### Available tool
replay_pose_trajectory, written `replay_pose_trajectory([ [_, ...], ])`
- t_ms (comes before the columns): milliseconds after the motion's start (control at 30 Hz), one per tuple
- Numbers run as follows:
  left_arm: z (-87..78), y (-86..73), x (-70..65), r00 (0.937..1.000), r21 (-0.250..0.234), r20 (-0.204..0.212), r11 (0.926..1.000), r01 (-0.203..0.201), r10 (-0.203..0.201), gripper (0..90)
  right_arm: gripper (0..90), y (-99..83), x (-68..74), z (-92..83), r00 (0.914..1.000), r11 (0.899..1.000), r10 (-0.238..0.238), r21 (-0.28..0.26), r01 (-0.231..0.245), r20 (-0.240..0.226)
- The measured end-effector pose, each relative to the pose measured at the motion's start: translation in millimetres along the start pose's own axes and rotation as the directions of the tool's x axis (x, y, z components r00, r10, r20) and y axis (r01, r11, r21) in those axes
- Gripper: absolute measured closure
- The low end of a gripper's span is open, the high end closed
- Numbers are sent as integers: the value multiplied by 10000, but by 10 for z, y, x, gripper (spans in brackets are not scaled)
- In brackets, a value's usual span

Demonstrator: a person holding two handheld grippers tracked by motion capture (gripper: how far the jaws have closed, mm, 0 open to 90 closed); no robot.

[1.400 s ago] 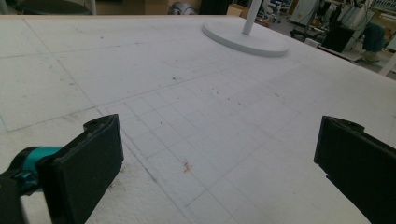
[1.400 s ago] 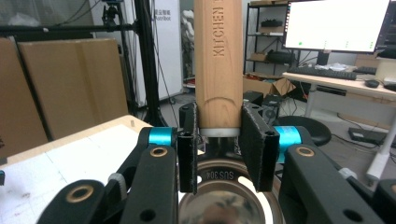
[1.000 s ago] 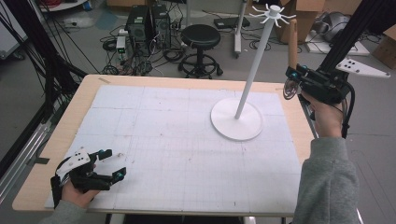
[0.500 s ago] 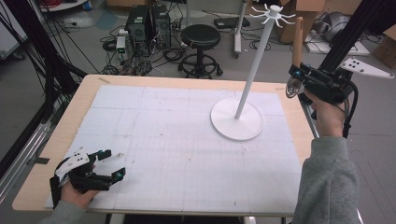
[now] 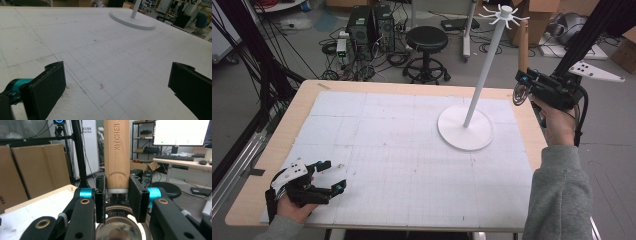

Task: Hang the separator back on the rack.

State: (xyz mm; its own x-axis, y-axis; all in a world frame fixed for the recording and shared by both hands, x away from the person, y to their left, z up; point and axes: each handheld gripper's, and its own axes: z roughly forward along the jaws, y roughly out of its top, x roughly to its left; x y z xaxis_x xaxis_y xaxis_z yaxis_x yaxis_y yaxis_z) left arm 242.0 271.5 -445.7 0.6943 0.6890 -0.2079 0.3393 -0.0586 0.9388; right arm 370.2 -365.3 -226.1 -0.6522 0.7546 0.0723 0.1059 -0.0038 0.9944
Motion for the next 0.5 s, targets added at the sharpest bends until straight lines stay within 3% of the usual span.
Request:
replay_pose_trajectory([
  [500, -6, 0, 3, 10000, 11, 3, 10000, -12, 12, 18, 697, -35, 11, 82, 10000, 9997, 22, 224, -21, -63],
])
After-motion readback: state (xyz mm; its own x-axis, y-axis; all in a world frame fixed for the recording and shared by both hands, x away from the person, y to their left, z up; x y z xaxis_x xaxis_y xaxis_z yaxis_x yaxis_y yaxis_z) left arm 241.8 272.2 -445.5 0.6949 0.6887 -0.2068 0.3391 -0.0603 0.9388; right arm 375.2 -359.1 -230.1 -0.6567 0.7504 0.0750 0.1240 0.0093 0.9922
